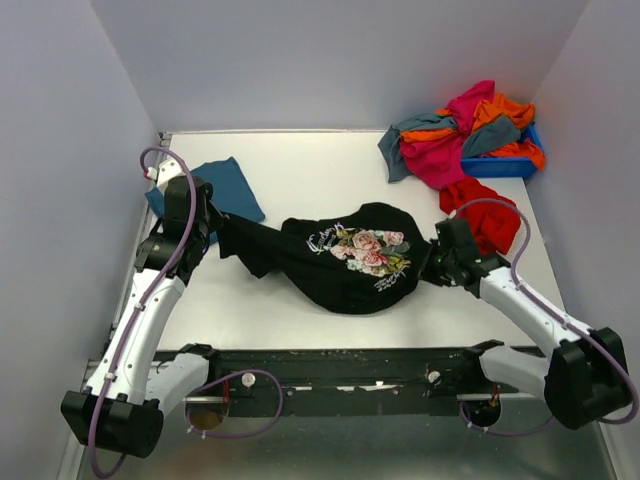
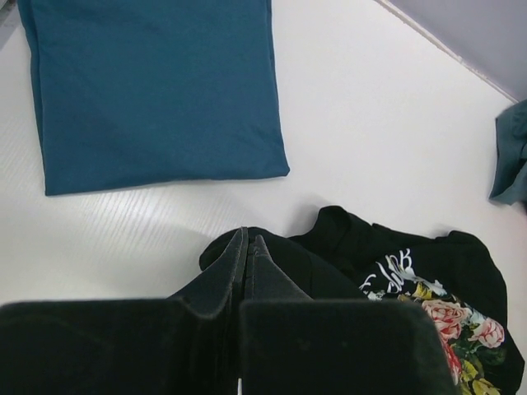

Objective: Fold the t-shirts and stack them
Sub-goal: Flatten out the tshirt

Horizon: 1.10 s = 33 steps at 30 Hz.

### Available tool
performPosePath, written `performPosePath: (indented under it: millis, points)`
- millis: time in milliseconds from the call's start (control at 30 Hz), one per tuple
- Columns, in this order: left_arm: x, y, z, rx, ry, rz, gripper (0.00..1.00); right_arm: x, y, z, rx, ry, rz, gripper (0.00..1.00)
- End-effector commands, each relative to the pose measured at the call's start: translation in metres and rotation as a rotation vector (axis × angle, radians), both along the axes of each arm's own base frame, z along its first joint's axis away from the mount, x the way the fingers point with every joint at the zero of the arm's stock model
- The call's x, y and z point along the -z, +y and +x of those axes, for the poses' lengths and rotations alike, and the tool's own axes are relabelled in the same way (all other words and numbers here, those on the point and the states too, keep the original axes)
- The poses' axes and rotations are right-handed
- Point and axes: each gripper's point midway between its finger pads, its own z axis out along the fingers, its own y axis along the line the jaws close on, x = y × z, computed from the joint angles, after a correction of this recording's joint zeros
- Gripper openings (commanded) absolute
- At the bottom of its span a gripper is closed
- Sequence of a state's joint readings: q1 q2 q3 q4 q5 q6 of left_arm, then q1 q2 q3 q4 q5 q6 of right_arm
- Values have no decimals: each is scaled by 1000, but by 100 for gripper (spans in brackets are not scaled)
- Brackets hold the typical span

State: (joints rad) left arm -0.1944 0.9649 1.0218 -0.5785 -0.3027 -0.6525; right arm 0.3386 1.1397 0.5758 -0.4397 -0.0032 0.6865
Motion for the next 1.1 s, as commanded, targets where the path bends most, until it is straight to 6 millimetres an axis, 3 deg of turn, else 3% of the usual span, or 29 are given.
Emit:
performPosePath:
  millis: [0, 133, 233, 267, 300, 367, 500, 833, 900, 1067]
  points:
    - [-21, 10, 9, -45, -27, 16, 0, -82, -34, 37, 101, -190, -130, 1]
    - [-24, 11, 13, -56, -18, 17, 0, -135, -48, 61, 116, -295, -190, 1]
    - [-19, 10, 19, -71, -14, 3, 0, -140, -40, 79, 63, -260, -213, 12]
    - [-17, 8, 22, -68, -9, -9, 0, -137, -35, 83, 42, -224, -209, 27]
    - [-14, 5, 26, -66, 1, -20, 0, -129, -30, 85, 18, -176, -202, 49]
    - [-7, 2, 32, -68, 18, -37, 0, -118, -17, 84, -33, -159, -152, 58]
    - [6, 5, 42, -102, 44, -34, 0, -102, -21, 69, -7, -197, -128, 60]
    - [23, 19, 50, -224, 97, -45, 0, -46, -51, 23, 124, -103, -190, 43]
    - [20, 20, 48, -231, 94, -42, 0, -40, -46, 17, 89, -92, -165, 44]
    - [15, 23, 39, -236, 60, -49, 0, -31, -3, 2, -131, -95, 20, 61]
